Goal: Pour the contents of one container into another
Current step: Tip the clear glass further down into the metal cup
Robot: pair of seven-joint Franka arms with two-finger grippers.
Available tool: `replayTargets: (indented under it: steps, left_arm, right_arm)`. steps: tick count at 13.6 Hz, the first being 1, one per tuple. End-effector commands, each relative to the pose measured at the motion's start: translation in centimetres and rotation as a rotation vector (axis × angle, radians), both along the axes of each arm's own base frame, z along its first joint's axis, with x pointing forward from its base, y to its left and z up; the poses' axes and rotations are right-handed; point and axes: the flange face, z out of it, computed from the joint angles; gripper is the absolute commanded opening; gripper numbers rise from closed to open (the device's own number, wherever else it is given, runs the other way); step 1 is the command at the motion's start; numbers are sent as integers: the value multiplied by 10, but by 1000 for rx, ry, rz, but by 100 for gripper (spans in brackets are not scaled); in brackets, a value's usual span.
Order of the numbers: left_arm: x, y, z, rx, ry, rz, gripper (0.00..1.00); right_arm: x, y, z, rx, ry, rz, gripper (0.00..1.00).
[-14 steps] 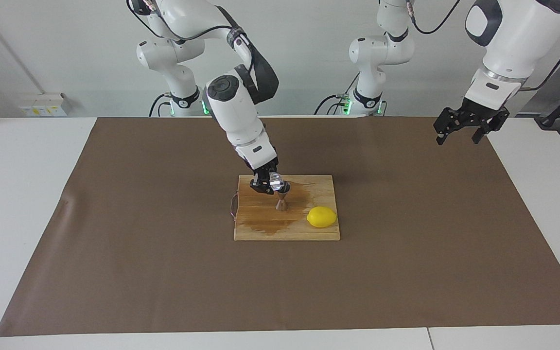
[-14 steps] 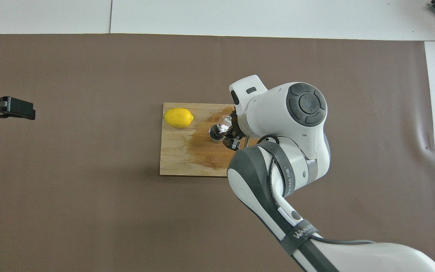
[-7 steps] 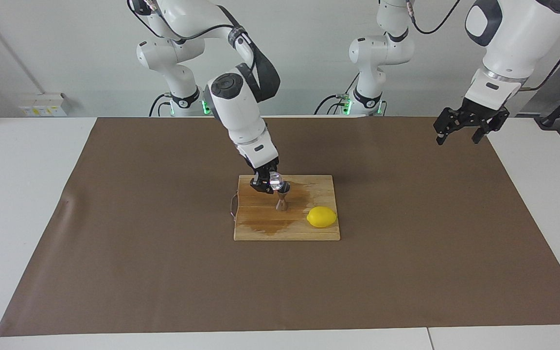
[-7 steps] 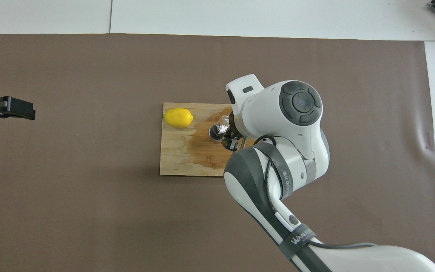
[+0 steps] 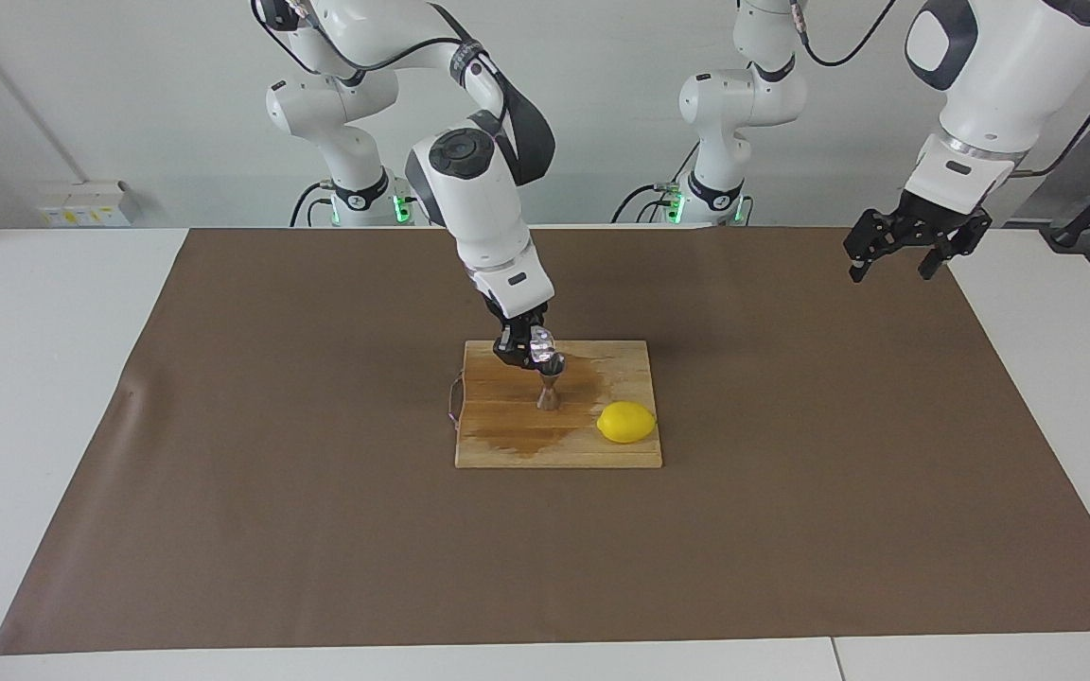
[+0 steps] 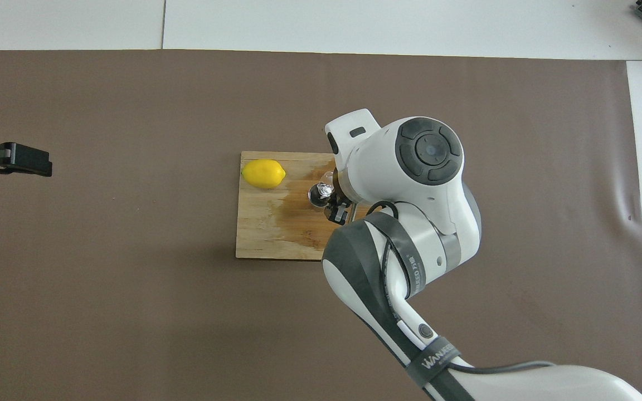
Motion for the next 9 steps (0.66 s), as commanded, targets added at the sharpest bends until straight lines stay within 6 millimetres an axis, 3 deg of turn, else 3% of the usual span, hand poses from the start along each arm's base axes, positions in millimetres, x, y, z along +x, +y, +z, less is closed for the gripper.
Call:
replayTargets:
  steps: [1,9]
  left_arm:
    - [-6,2,1,8,5,11,100]
    - [-6,2,1,8,5,11,100]
  right_arm:
    - [7,5,-1,-46,-3,-5,0]
    - [11,21,-11,-95,-13,14,0]
